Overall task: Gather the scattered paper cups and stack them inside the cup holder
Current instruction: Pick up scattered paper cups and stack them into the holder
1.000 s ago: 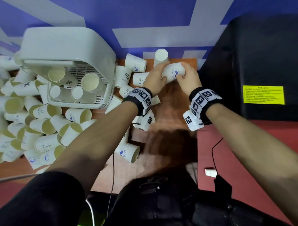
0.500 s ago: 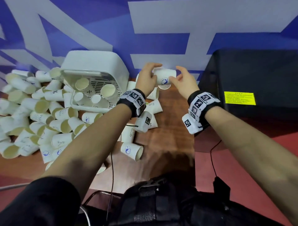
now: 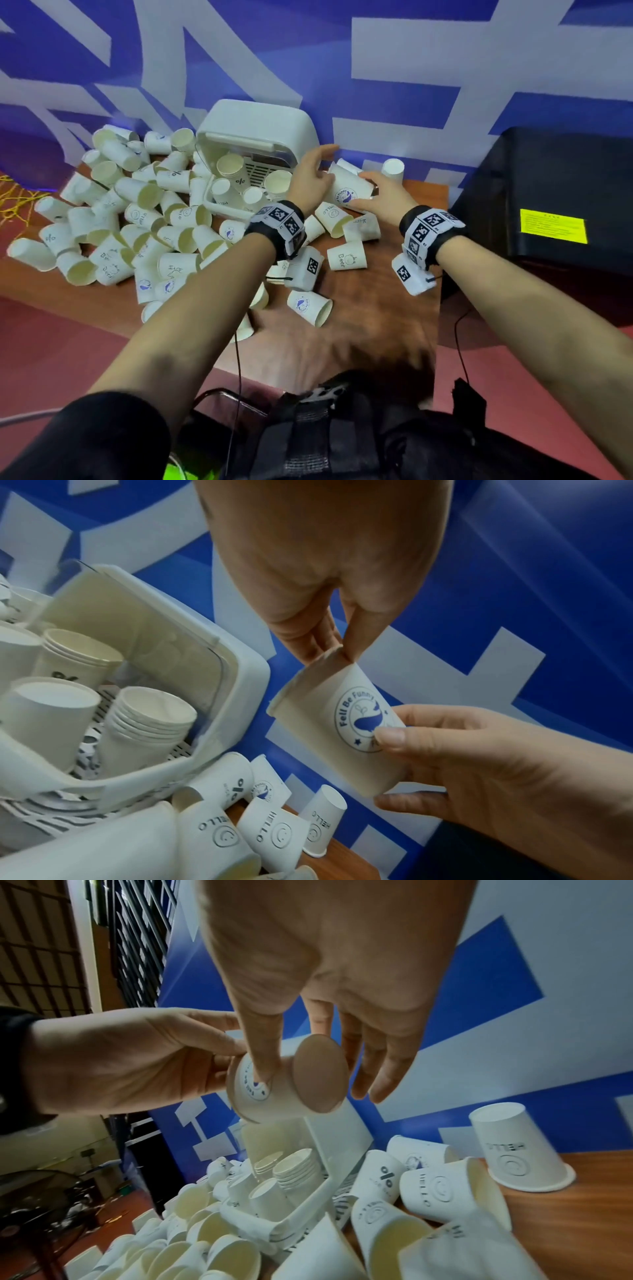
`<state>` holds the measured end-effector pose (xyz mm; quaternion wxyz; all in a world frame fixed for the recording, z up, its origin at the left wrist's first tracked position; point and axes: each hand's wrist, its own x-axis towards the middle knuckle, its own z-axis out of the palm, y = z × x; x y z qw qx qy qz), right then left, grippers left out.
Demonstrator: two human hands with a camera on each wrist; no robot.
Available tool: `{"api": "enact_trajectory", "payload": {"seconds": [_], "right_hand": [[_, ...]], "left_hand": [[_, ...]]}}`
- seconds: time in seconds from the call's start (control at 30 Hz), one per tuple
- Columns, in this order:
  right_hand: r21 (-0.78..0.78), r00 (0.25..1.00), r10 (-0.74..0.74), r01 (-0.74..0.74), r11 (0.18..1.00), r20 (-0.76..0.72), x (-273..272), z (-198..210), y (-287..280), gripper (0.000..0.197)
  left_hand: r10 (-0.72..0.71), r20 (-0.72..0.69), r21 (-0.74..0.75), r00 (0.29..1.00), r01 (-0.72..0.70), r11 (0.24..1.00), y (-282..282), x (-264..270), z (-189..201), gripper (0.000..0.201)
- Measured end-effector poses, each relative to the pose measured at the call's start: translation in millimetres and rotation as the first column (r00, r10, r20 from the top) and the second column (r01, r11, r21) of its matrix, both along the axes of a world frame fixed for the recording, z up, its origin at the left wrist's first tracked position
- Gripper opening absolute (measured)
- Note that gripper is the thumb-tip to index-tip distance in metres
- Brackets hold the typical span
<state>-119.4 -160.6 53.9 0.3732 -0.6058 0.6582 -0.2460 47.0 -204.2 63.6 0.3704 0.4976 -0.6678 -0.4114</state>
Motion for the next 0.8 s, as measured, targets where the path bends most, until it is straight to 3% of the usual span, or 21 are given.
{"api": "enact_trajectory", "payload": {"seconds": [0.27,0.43,0.63,0.8], "right_hand": [[-0.044,0.999,0.002,0.000,0.999,0.046,67.0,2.9,-19.4,0.058],[-0.010,0.999,-0.008,0.008,1.000,0.054,110.1,-7.5,-28.5,0.058],[-0.010,1.000,0.022,-0.022,1.000,-0.006,152.2,-19.4,-41.9,0.071],[-0.066,1.000,0.008,-0.008,0.998,0.004,173.4,-13.0,-66.8,0.067]], "left_hand": [[0.137,-0.031,0.067,0.990,-0.135,0.989,-15.3,78.1,-3.1,0.039],[0.042,0.112,0.194,0.993,-0.064,0.979,-25.2,131.6,-24.9,0.032],[-0.002,0.122,0.130,0.993,-0.014,0.991,-38.3,171.3,-28.7,0.015],[-0.030,0.145,0.045,0.989,0.024,0.999,-62.7,184.3,-20.6,0.019]]}}
